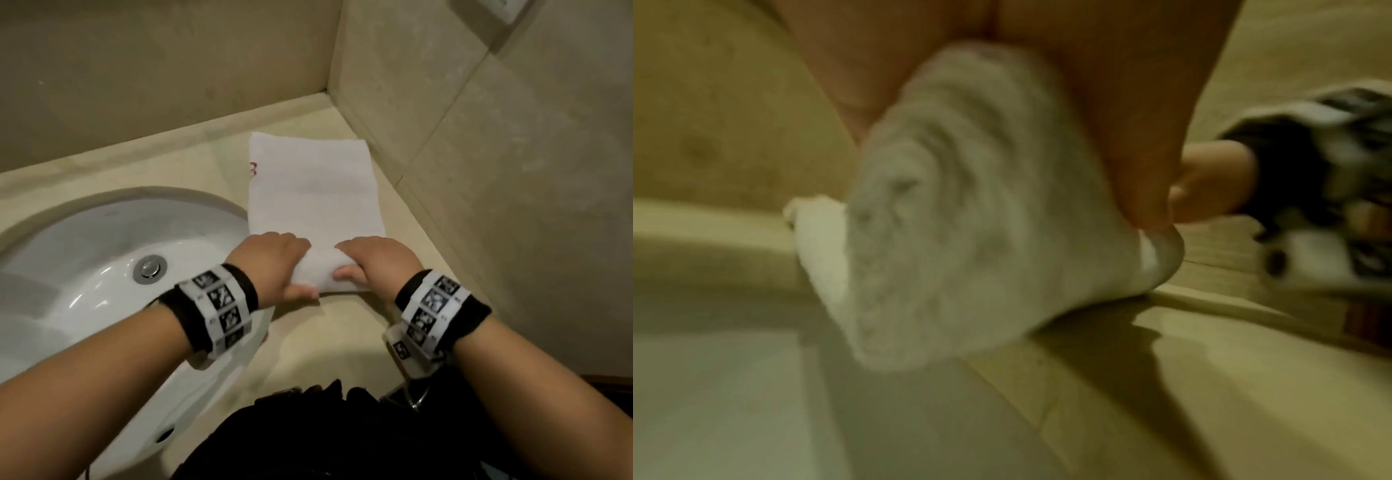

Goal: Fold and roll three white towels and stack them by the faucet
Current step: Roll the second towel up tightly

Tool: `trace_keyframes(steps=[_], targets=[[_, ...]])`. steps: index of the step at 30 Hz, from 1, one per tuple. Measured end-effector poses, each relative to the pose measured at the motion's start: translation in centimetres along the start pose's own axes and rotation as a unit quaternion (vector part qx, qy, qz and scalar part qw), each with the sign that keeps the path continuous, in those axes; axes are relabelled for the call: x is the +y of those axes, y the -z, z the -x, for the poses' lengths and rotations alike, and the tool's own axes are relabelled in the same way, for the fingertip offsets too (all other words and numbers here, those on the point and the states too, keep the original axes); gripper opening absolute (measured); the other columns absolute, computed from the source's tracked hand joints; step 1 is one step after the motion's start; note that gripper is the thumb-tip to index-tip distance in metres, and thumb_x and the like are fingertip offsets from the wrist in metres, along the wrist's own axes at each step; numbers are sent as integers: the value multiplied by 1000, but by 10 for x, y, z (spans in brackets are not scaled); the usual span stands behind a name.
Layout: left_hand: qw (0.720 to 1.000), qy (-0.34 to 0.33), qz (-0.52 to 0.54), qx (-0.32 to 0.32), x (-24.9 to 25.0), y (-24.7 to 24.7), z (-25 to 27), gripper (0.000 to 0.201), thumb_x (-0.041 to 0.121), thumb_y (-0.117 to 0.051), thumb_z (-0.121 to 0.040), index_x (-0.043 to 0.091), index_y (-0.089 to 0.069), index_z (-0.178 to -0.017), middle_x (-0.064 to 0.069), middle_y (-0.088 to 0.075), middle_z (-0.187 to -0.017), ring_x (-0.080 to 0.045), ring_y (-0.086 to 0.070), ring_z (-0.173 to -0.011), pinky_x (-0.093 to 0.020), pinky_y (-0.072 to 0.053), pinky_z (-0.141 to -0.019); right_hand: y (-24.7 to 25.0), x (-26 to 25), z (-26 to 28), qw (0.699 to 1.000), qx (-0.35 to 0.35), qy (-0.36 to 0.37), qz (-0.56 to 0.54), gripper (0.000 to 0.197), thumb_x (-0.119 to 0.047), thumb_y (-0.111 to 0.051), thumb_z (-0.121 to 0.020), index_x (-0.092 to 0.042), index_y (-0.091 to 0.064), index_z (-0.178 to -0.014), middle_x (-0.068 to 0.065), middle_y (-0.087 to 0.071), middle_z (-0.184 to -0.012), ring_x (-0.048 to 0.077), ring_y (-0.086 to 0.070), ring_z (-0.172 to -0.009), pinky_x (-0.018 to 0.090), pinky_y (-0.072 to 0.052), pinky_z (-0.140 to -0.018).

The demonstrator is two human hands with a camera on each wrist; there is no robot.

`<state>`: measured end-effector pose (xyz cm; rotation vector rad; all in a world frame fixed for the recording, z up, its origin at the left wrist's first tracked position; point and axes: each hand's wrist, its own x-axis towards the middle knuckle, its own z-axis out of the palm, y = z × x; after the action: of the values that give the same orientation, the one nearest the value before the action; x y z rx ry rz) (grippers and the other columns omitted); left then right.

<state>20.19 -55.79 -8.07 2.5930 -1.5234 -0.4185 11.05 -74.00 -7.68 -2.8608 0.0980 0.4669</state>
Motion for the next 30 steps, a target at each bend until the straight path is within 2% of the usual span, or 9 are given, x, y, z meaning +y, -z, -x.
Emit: trace_keyframes(steps=[4, 7, 10, 14, 17, 19, 24, 27, 30], targets=[[991, -45, -87, 88, 1, -9, 15, 84, 56, -74, -58, 6, -53, -122, -16, -64, -102, -34, -61, -82, -39, -48, -68, 15, 7, -16, 987, -108, -32, -114, 40, -50, -39, -90, -25, -53, -117, 2, -61, -117, 21, -53, -106, 29, -34, -80], [1000, -4, -19, -7, -4, -6, 5, 68, 57, -57, -76, 18, -42, -129, -10, -59, -113, -32, -56, -97, -36, -42, -78, 9, 3, -6, 999, 9, 28, 28, 49, -52, -45, -87, -23, -49, -126, 5, -54, -123, 26, -49, -112, 35, -34, -88], [995, -5, 63, -77, -14, 1, -11, 53, 63, -50, -75, 28, -46, -115, -1, -62, -110, -24, -57, -95, -31, -42, -73, -6, -1, 11, 990, 103, 68, 63, 62, -53, -63, -75, -14, -55, -122, 12, -57, -119, 32, -53, -108, 39, -37, -90], [996, 10, 1, -91, -7, 4, -10, 69, 76, -45, -67, 23, -47, -111, -2, -61, -105, -25, -58, -91, -32, -43, -72, -7, -1, -6, 997, 64, 10, 32, 37, -48, -46, -87, -22, -58, -110, 2, -62, -108, 24, -56, -97, 29, -29, -72], [995, -21, -95, -27, 11, -6, 6, 86, 79, -47, -63, 16, -39, -121, -6, -56, -110, -27, -54, -94, -37, -41, -78, -4, 3, -18, 998, 20, -2, -59, 34, -40, -35, -95, -19, -59, -106, 2, -64, -107, 21, -56, -97, 26, -29, -71], [994, -16, -105, -20, 20, -15, 12, 81, 71, -51, -69, 14, -35, -124, -7, -54, -113, -28, -53, -96, -38, -41, -81, -3, 5, -23, 998, -5, -12, -62, 35, -38, -34, -96, -17, -59, -107, 3, -64, -109, 22, -55, -98, 26, -31, -72], [992, 12, 56, -116, -2, -1, -9, 60, 64, -54, -72, 23, -45, -114, -2, -61, -106, -24, -57, -93, -31, -43, -75, 3, 6, -6, 996, 87, 38, -6, 47, -56, -38, -84, -20, -59, -106, 3, -62, -103, 24, -56, -94, 30, -33, -75], [973, 20, 132, -188, -13, 9, -19, 58, 66, -57, -70, 29, -47, -112, 5, -62, -106, -17, -56, -94, -28, -41, -78, -1, 7, 9, 990, 46, 83, 107, 71, -70, -46, -74, -19, -50, -123, 3, -58, -116, 25, -54, -101, 33, -35, -84], [996, 12, 32, -84, -5, 3, -9, 73, 74, -52, -63, 25, -46, -117, 0, -59, -109, -22, -57, -98, -33, -45, -80, 3, 7, 0, 996, 7, 50, 72, 64, -70, -49, -74, -22, -54, -116, 2, -62, -110, 23, -56, -96, 31, -34, -75]])
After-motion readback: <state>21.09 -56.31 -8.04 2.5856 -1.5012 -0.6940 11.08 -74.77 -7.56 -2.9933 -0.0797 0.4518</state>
